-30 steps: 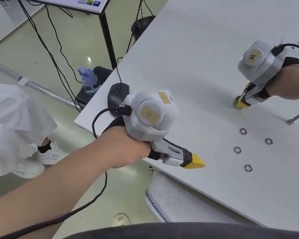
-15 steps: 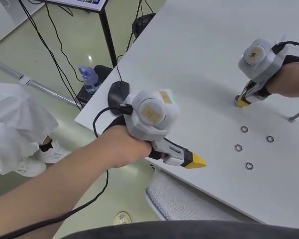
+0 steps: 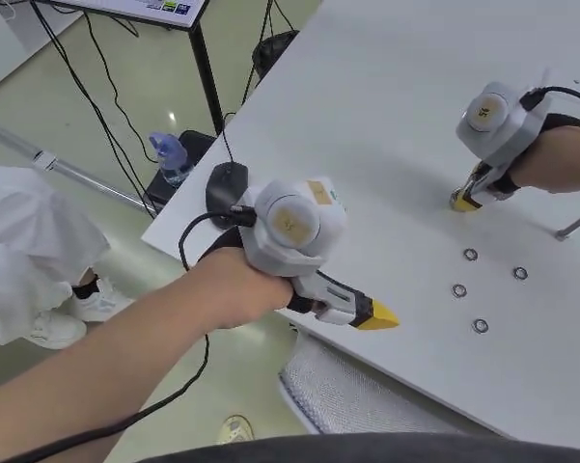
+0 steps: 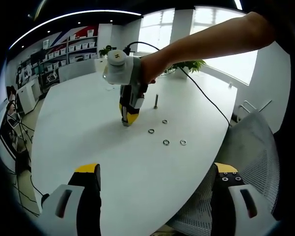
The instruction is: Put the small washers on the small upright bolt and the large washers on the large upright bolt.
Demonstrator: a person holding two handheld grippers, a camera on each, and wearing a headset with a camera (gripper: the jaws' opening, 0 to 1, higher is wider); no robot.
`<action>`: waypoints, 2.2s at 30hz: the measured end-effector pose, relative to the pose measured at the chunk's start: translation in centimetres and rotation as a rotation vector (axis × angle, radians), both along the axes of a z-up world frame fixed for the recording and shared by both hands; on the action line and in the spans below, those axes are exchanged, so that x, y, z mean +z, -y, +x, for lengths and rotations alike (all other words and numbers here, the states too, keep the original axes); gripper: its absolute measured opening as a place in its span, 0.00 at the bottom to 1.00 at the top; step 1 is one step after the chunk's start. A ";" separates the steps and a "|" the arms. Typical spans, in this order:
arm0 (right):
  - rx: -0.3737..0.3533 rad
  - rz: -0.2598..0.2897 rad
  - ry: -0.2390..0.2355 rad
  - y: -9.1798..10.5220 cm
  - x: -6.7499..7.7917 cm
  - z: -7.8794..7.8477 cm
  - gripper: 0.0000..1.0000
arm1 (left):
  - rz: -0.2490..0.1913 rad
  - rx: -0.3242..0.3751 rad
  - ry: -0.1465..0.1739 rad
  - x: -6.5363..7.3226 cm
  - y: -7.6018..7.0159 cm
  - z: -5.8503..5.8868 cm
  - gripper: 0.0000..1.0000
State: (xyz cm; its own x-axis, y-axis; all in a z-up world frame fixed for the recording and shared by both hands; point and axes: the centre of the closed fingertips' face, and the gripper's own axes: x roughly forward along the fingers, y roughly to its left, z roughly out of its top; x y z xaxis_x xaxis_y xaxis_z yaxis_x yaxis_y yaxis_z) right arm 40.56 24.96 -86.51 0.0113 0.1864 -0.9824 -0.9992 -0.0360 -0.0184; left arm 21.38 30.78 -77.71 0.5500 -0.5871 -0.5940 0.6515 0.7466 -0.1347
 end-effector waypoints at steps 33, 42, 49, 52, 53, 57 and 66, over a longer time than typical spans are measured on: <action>-0.008 0.141 0.055 3.0 6.2 -1.4 0.33 | 0.005 -0.010 0.024 0.6 0.2 0.6 0.92; -0.025 0.158 0.043 5.4 6.4 -1.9 0.34 | 0.016 -0.039 0.016 0.3 0.5 0.4 0.92; -0.040 0.162 0.029 6.9 6.1 -4.0 0.33 | 0.018 -0.035 0.018 0.3 0.4 0.6 0.91; -0.050 0.161 0.021 7.6 5.9 -4.7 0.33 | 0.015 -0.036 0.019 0.5 0.5 0.6 0.91; -0.054 0.159 0.019 8.1 5.7 -4.9 0.33 | 0.017 -0.037 0.020 0.5 0.5 0.6 0.91; -0.074 0.152 0.008 9.3 5.3 -5.6 0.33 | 0.017 -0.041 0.022 0.7 0.7 0.8 0.91; -0.099 0.135 0.012 11.1 4.1 -6.3 0.32 | 0.017 -0.037 0.029 1.2 0.8 1.2 0.91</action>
